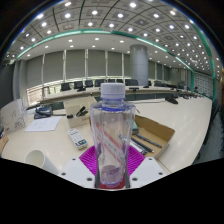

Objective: Pour water

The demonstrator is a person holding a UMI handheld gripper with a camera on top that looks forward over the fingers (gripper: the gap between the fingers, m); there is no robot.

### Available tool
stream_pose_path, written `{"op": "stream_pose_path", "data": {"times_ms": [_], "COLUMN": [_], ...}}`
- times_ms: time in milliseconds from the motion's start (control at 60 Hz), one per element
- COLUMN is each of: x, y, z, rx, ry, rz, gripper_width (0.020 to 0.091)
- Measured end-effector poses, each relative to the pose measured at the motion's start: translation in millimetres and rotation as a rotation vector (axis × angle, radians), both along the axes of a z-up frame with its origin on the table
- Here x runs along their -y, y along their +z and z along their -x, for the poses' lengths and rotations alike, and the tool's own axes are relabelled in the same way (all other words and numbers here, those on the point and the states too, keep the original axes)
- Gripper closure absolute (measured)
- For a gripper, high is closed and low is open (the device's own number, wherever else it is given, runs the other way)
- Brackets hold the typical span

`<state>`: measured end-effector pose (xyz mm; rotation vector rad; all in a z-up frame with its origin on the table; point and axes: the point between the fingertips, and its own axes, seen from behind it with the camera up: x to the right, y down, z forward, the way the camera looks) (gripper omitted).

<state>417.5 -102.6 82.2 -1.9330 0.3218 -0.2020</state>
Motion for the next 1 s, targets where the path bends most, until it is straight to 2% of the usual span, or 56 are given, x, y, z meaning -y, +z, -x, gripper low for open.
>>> {"op": "stream_pose_path", "data": {"times_ms": [83,200,217,267,283,317,650,1000], "x": [2.9,2.5,3.6,7.6,8.8,10.2,60.2,155.8], "y": [0.4,-4.1,-7.5,-16.5,-17.1,-18.4,54.8,145.2], "z": [4.7,2.6,1.4,1.1,1.9,1.8,56.4,209.4], "rx": [0.024,0.056,0.061,0.073,0.075,0.079,0.050,0.012], "ry": [0.012,0.009,0.006,0.009,0.011,0.007,-0.013,0.050], "rz": [-0.006,0.031,0.053,0.119,0.131,0.138,0.170,0.238], "gripper_width": [0.0697,0.0556,0.0508,0.0283,0.0228,0.0260,0.0245,0.0243]}}
